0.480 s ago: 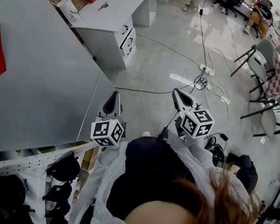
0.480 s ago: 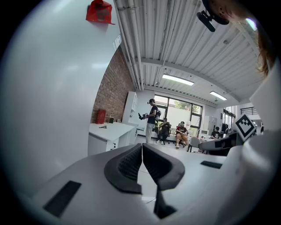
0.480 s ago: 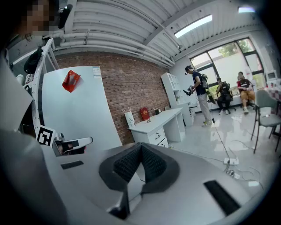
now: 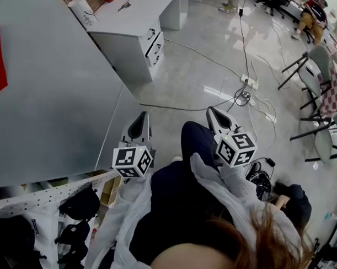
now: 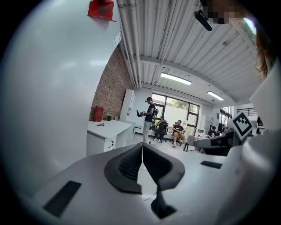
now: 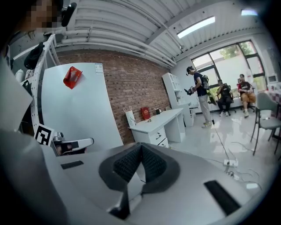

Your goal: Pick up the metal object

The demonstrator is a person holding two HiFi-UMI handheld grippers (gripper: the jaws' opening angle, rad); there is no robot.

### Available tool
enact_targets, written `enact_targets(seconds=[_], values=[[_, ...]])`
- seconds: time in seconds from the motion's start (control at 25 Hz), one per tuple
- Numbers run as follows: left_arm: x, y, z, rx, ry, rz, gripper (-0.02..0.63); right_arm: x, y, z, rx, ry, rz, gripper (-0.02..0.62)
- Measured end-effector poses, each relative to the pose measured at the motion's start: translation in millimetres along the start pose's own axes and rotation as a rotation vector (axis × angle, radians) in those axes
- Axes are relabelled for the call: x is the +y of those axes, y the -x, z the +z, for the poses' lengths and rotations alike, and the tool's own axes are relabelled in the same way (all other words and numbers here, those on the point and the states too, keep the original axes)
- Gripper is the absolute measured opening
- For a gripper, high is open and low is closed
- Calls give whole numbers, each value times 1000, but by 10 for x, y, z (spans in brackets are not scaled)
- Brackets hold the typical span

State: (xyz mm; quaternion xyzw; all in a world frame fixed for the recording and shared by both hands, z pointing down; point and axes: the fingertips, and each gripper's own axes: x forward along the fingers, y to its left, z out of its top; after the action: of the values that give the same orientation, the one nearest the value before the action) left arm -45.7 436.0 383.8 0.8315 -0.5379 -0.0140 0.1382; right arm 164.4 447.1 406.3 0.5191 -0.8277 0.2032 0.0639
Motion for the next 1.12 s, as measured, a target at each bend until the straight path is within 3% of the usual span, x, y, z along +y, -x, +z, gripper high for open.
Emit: enact_targets(seconds=[0.32,0.68,0.96,1.12], values=[[148,-357,-52,18,12,28,21,-204,-417,41,15,-41,23,6],[604,-1530,-78,21,32,115,21,-1003,-1419,341,49,-36,43,6],[782,-2378,268,2,55,179,21,-1458,-2184,932,83,-12,107,6],[857,-2689,306,-15,50,207,21,-1625,-2508,1039,90,-4,144,6]])
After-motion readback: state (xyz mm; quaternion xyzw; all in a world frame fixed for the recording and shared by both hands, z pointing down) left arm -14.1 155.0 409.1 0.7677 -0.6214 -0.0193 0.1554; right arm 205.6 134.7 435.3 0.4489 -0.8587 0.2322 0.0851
